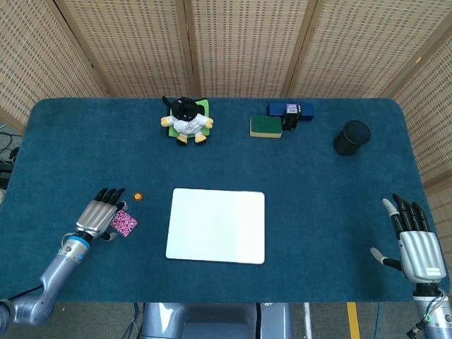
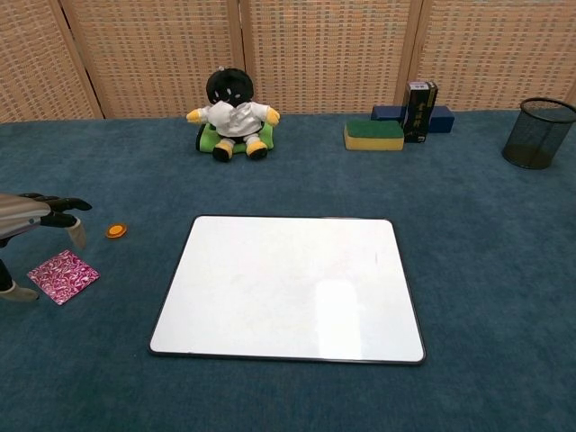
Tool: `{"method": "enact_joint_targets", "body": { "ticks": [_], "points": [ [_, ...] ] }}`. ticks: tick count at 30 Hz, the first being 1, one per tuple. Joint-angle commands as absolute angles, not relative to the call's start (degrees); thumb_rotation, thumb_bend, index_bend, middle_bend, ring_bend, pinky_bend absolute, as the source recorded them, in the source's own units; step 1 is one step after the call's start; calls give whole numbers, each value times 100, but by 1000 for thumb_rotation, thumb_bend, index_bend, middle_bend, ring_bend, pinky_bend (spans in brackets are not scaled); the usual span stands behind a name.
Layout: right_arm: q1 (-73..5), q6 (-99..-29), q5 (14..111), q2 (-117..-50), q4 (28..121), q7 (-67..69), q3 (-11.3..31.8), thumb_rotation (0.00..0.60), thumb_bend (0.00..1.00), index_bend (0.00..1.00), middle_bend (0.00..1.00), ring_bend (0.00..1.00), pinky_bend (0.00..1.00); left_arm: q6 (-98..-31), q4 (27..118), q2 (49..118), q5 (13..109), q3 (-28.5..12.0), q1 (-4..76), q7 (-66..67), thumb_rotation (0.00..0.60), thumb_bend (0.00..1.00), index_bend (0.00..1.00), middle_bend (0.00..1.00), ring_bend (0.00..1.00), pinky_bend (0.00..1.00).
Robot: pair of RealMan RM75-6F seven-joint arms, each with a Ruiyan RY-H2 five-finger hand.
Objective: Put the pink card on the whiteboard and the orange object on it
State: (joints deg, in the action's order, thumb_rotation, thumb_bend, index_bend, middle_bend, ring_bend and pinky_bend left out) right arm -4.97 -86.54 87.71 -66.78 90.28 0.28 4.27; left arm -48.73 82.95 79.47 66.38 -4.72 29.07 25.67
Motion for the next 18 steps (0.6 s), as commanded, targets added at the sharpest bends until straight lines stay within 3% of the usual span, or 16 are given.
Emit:
{"method": "enact_joint_targets", "body": {
  "ticks": [1, 15, 18],
  "points": [
    [-497, -8653, 8772, -6676, 9026, 35, 425, 600, 0, 0, 0, 0, 0, -4909, 8318, 8001, 6497, -457, 2950, 2712, 600, 198, 290, 0, 0, 0],
    [-495, -8656, 8783, -6667, 9026, 100, 420, 600, 0, 0, 0, 0, 0, -4927, 8166, 8157, 6166, -369, 3057, 2892, 600, 202, 293, 0, 0, 0],
    [-494, -8658, 8781, -6667, 9026, 111, 421, 600, 0, 0, 0, 0, 0, -4937, 8123, 8197, 6164, -343, 3076, 2893, 600, 223, 333, 0, 0, 0]
  ]
}}
